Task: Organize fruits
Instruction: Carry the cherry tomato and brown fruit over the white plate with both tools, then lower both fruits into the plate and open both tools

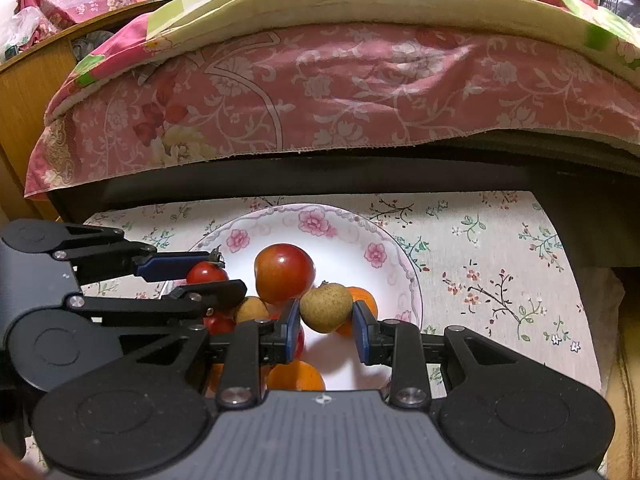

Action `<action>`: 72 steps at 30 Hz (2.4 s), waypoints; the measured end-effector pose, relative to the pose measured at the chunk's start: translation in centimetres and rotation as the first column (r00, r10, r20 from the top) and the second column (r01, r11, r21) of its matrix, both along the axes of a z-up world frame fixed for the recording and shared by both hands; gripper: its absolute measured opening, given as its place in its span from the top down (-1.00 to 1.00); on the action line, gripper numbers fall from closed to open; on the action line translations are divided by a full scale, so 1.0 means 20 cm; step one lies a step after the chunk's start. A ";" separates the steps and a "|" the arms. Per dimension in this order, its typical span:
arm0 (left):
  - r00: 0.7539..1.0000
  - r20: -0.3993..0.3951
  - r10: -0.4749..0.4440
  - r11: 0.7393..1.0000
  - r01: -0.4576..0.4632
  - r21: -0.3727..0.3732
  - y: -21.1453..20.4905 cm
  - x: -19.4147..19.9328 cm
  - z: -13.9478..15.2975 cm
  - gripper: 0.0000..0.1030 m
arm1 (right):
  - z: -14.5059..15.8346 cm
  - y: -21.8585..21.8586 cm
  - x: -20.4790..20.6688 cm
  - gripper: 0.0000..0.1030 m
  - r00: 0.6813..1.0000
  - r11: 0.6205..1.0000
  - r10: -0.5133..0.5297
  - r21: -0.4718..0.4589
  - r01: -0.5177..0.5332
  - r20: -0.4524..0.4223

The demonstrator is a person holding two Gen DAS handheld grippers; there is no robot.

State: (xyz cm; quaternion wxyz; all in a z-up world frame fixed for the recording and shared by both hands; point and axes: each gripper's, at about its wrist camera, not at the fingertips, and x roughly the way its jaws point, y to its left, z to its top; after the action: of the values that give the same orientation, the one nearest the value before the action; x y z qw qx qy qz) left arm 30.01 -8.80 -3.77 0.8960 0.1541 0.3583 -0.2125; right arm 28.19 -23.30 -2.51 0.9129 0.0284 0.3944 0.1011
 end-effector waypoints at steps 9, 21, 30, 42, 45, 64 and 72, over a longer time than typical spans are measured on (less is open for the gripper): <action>1.000 0.004 -0.004 1.000 0.004 0.005 0.00 0.01 -0.01 0.33 | 0.00 0.01 0.00 0.41 1.000 1.000 0.002 -0.008 -0.002 0.007; 1.000 0.005 -0.002 1.000 0.002 0.007 0.00 0.02 0.00 0.33 | 0.00 0.00 0.00 0.41 1.000 1.000 -0.001 -0.008 0.001 0.010; 1.000 0.005 -0.003 1.000 0.003 0.007 0.00 0.02 -0.01 0.33 | 0.00 0.01 0.00 0.41 1.000 1.000 -0.003 -0.012 0.003 0.017; 1.000 -0.004 0.003 1.000 -0.003 0.012 0.01 0.05 -0.02 0.29 | 0.00 0.01 0.01 0.41 0.999 1.000 -0.009 -0.018 0.009 0.032; 1.000 -0.006 0.007 1.000 -0.007 0.013 0.01 0.06 -0.03 0.28 | 0.00 0.02 0.01 0.41 0.999 1.000 -0.006 -0.025 0.007 0.036; 1.000 0.002 0.026 0.999 -0.026 0.019 0.03 0.06 -0.02 0.10 | 0.00 0.02 0.00 0.31 0.999 0.999 -0.026 -0.022 0.027 0.043; 0.999 0.015 0.040 0.999 -0.040 0.011 0.04 0.01 0.06 0.01 | 0.04 0.02 -0.02 0.30 0.998 0.999 -0.028 -0.016 0.028 0.047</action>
State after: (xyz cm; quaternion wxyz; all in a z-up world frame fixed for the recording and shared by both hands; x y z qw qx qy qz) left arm 30.13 -7.92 -2.59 0.9019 0.1535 0.3556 -0.1914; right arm 27.87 -22.89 -1.75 0.9235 0.0238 0.3732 0.0856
